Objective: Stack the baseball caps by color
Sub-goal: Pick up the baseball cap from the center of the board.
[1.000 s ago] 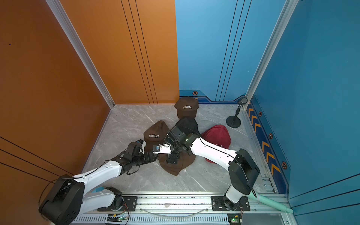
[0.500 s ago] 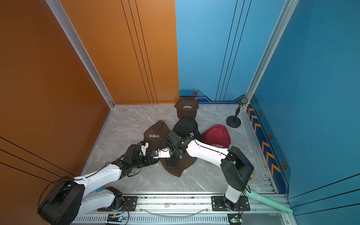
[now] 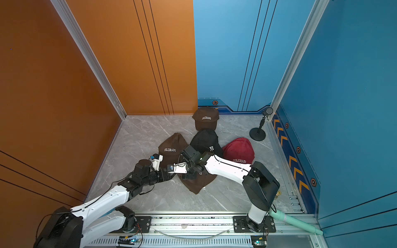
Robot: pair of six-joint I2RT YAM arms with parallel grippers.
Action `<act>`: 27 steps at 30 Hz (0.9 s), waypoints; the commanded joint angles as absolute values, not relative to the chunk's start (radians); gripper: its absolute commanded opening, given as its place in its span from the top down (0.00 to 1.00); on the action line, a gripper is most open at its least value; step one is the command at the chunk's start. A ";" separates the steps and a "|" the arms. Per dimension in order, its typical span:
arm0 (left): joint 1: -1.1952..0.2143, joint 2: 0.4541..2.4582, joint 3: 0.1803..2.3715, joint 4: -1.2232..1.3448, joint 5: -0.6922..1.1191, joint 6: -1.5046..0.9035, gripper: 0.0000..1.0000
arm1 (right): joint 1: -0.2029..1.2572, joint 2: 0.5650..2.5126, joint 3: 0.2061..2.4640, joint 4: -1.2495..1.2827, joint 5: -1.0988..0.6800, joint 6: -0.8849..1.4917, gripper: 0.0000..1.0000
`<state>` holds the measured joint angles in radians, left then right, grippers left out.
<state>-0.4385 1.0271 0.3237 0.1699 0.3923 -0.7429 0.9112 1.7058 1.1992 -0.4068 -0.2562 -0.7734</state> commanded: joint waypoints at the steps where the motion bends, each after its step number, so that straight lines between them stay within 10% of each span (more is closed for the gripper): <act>1: -0.428 1.014 0.301 0.187 0.434 -0.754 0.02 | 0.914 1.718 1.203 -0.400 -0.242 -0.751 0.61; 10: -0.362 0.960 0.322 0.069 0.440 -0.707 0.02 | 0.915 1.710 1.281 -0.483 -0.232 -0.664 1.00; 27: -0.262 0.418 0.446 -0.450 -0.144 -0.490 0.02 | 0.883 1.694 1.593 -0.374 0.134 0.293 1.00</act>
<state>-0.2501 0.4461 0.4641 -0.3664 0.0143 -0.5350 0.8963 1.7027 1.5623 -0.4366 0.0269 -0.0170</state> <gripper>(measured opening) 0.976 0.069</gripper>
